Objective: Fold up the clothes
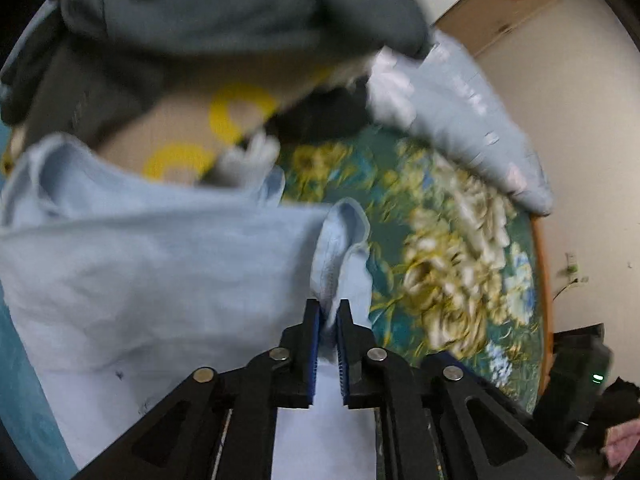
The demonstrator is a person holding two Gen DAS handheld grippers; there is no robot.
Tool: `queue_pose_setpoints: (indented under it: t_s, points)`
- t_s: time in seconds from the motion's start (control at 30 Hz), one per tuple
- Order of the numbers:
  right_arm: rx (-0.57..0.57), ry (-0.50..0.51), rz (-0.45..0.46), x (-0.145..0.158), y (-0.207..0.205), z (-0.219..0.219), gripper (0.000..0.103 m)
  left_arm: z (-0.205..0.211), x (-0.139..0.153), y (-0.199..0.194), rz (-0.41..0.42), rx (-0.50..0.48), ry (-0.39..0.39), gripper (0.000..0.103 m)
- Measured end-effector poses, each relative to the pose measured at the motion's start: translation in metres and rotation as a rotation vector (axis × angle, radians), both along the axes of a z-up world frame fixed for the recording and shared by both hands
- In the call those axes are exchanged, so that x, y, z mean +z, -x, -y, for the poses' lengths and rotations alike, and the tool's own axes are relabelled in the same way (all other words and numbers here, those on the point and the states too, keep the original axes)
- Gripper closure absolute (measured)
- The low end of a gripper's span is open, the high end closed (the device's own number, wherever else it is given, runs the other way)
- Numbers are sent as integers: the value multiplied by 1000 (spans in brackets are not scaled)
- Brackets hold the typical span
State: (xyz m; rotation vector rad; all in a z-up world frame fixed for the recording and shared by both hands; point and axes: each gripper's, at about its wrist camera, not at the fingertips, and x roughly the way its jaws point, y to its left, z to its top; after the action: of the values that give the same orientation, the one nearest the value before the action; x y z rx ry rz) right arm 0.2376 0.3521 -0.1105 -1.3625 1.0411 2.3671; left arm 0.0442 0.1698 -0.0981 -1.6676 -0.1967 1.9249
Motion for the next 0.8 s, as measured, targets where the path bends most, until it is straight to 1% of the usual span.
queue_pose_setpoints:
  t_s: [0.03, 0.1, 0.13, 0.17, 0.2, 0.23, 0.27, 0.33, 0.37, 0.47, 0.5, 0.53, 0.57, 0.6, 0.63, 0.73, 0.8]
  points:
    - [1, 3, -4, 0, -1, 0, 46, 5, 3, -9, 4, -14, -13, 79]
    - [21, 2, -3, 0, -2, 3, 46, 28, 18, -26, -57, -35, -28, 64]
    - [33, 5, -1, -1, -2, 5, 46, 42, 26, -36, -94, -44, -33, 59]
    - [54, 14, 1, -2, -4, 8, 46, 55, 34, -45, -131, -53, -38, 47]
    - [77, 24, 3, -4, -6, 11, 46, 74, 37, -54, -154, -32, -35, 40]
    - [105, 30, 11, -6, -8, 15, 46, 98, 36, -61, -167, 10, -26, 39]
    - [142, 26, 39, -12, -12, 21, 46, 123, 31, -68, -156, 71, -11, 39]
    - [215, 17, 97, -24, -21, 33, 46, 176, 13, -81, -96, 222, 27, 39]
    - [262, 10, 133, -31, -28, 41, 46, 198, 2, -86, -45, 285, 30, 39]
    - [356, -20, 180, -40, -53, 57, 46, 254, -30, -94, 151, 444, 7, 39]
    - [376, -25, 192, -42, -63, 59, 46, 265, -35, -94, 186, 465, 5, 39]
    - [396, -29, 205, -45, -73, 62, 46, 267, -36, -92, 191, 444, 55, 39]
    - [399, -15, 211, -46, -84, 62, 46, 267, -37, -90, 189, 409, 141, 39]
    - [401, 1, 215, -47, -94, 62, 46, 265, -41, -89, 205, 370, 209, 39]
    - [402, 23, 218, -48, -103, 63, 45, 260, -50, -88, 255, 320, 251, 39]
    - [411, 89, 234, -52, -121, 65, 45, 246, -79, -93, 408, 187, 308, 39]
    - [427, 113, 241, -54, -131, 72, 45, 233, -95, -99, 481, 98, 378, 39]
